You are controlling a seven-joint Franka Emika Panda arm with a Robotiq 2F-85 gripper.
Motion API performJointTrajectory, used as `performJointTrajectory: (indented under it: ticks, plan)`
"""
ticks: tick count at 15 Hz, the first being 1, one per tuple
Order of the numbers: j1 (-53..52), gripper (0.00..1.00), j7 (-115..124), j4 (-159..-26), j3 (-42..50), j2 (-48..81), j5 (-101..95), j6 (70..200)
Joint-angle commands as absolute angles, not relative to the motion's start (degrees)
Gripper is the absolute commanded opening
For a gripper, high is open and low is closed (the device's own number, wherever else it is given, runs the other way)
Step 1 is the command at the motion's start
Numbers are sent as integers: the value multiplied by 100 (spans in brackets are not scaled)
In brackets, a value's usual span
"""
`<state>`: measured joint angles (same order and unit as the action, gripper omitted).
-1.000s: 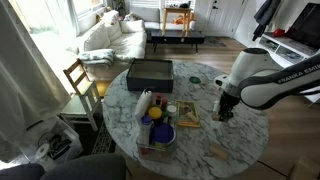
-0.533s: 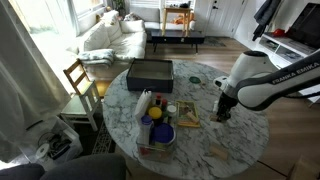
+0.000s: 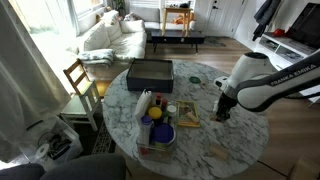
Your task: Stack four blocks on the scoop
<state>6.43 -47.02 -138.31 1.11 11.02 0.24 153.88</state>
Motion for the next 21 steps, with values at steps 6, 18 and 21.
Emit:
performJointTrajectory:
  ticks: [6, 18, 21]
  plan:
    - [744, 8, -4777, -13932, 22, 1107, 81, 15485]
    - [768, 8, -4555, -13944, 35, 1088, 247, 15408]
    - [797, 8, -4634, -13977, 32, 1040, 309, 15419]
